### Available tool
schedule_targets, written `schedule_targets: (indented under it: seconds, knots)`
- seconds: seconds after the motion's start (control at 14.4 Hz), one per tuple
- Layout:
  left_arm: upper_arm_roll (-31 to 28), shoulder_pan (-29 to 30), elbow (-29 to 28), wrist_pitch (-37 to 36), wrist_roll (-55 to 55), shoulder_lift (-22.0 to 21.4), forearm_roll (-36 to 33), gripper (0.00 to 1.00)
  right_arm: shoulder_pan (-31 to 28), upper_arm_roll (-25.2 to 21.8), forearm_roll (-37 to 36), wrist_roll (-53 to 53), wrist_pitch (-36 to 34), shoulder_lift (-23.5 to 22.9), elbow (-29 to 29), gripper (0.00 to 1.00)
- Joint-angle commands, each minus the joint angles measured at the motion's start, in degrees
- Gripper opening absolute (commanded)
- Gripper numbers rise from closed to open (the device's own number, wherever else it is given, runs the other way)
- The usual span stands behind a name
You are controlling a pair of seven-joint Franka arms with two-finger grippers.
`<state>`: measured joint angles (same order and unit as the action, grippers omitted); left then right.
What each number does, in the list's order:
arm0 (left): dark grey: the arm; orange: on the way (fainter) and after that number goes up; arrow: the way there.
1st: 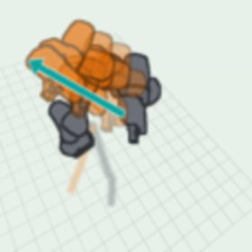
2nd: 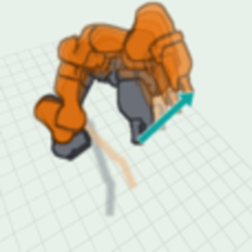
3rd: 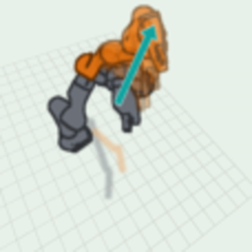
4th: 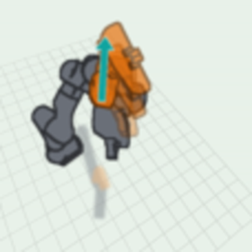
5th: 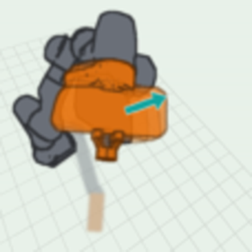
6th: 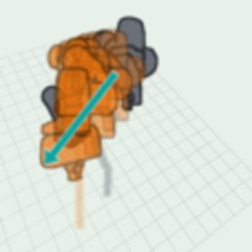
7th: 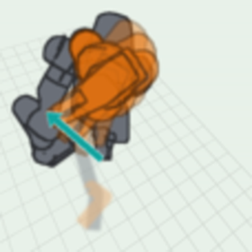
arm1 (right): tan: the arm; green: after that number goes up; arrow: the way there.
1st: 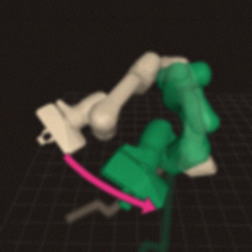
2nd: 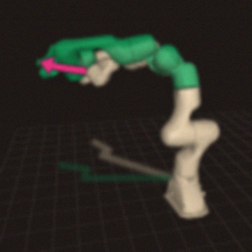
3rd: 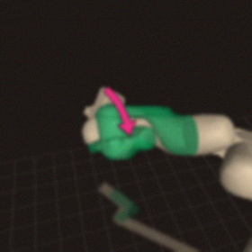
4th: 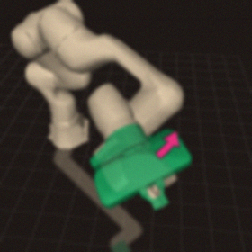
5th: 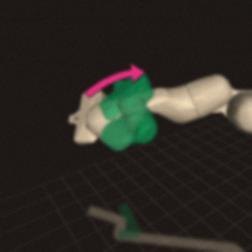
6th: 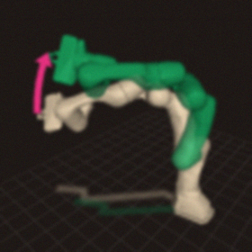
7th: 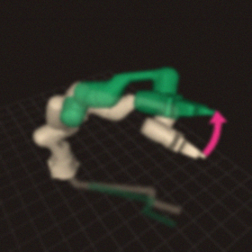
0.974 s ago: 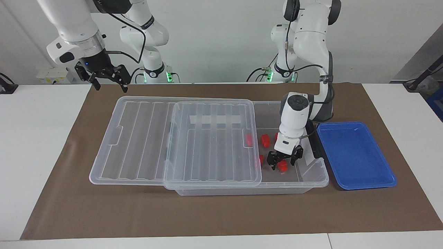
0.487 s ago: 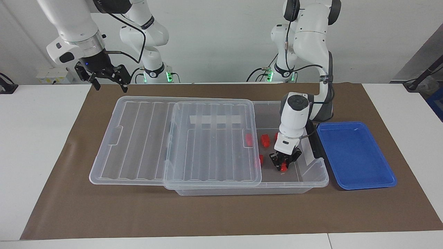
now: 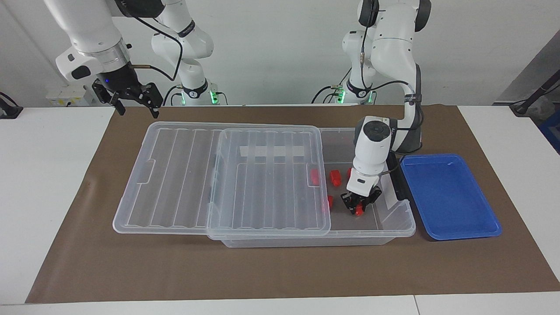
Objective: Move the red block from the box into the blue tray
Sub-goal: 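Grasp the red block with the left gripper and lift it, then carry the red block into the blue tray with the left gripper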
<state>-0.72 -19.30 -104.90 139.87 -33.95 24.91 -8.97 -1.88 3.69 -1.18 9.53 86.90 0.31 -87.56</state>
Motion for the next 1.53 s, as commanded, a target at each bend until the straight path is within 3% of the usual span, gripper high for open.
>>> schedule_targets:
  seconds: [0.0, 0.21, 0.49, 0.83, 0.97, 1.46]
  knots:
    - [-0.2, -1.3, 6.8, -9.7, -4.9, 0.0, -0.7, 0.0, -1.0, 0.2, 1.1, 0.4, 2.1, 0.3, -0.9, 0.64]
    - [0.0, -1.6, 8.2, -15.2, -5.2, -2.8, -0.4, 0.0, -2.2, 0.2, 1.1, 0.2, 5.0, 0.3, -2.7, 0.0]
    - [0.1, -1.4, 10.0, -25.1, -4.9, -8.0, 0.7, 0.0, -5.0, 0.1, 0.9, -2.1, 13.0, 0.1, -7.9, 0.0]
    - [0.0, -1.0, 20.3, -43.0, -4.7, -10.1, 2.3, 0.0, -9.1, 0.1, 0.9, -2.8, 21.4, -4.3, -10.7, 0.0]
    - [-0.8, 0.2, 23.1, -49.3, 1.1, -10.2, 2.3, 0.0, -9.7, 0.1, 0.9, -3.3, 23.8, -6.6, -10.7, 0.0]
    - [-1.0, 18.1, 22.2, -48.0, 34.1, -14.2, 6.2, 0.0, -10.2, 0.2, 0.8, -5.6, 29.9, -12.7, -10.5, 0.0]
